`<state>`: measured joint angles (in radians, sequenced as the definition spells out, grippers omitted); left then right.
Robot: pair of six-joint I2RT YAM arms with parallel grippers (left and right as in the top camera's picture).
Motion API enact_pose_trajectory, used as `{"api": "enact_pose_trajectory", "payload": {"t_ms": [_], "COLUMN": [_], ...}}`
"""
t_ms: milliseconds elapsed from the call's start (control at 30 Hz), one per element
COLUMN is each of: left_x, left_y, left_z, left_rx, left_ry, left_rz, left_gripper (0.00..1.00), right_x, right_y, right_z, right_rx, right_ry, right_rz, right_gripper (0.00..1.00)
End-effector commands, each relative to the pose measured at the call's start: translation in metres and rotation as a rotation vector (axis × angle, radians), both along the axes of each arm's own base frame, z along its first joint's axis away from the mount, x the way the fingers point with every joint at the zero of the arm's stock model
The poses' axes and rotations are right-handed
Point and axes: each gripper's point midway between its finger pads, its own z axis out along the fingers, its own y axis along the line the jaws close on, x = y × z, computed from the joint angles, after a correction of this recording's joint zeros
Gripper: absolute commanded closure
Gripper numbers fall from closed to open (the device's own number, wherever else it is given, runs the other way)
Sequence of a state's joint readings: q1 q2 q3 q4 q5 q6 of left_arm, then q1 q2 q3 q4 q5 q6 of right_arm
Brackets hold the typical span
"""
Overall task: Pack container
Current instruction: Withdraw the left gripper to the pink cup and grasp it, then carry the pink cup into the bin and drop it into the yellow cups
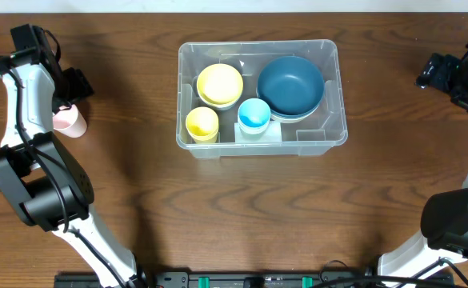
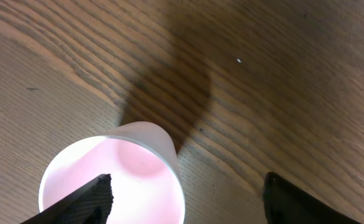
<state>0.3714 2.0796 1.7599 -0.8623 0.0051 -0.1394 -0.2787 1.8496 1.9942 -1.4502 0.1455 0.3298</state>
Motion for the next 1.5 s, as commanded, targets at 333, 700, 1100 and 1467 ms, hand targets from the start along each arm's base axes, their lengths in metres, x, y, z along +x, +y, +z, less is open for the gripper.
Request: {"api": "enact_pose_trajectory", "payload": {"t_ms": [333, 700, 1100, 1467], "left_x": [-0.025, -0.035, -0.055, -0.051], "left_y": [-0.011, -0.015, -0.024, -0.097], "left_z": [-0.029, -0.034, -0.038, -0.004], "left_rx": [-0.06, -0.078, -0.109, -0.249], "left_ry": [0.098, 0.135, 0.22, 0.187], "left_rz": [0.04, 0.059, 0.058, -0.197], "left_gripper": [0.46, 0.77, 0.94, 0.94], "right_x": [-0.001, -0.001, -0.001, -0.001], "right_y": [-0.002, -0.002, -0.002, -0.001], "right_z": [-0.001, -0.001, -0.001, -0.001], "right_rx": [0.004, 0.004, 0.004, 0.004], "right_ry": [0.001, 0.001, 0.001, 0.001], "right_rz": [-0.018, -0.018, -0.018, -0.018], "right_gripper": [0.01, 0.01, 0.01, 0.01]}}
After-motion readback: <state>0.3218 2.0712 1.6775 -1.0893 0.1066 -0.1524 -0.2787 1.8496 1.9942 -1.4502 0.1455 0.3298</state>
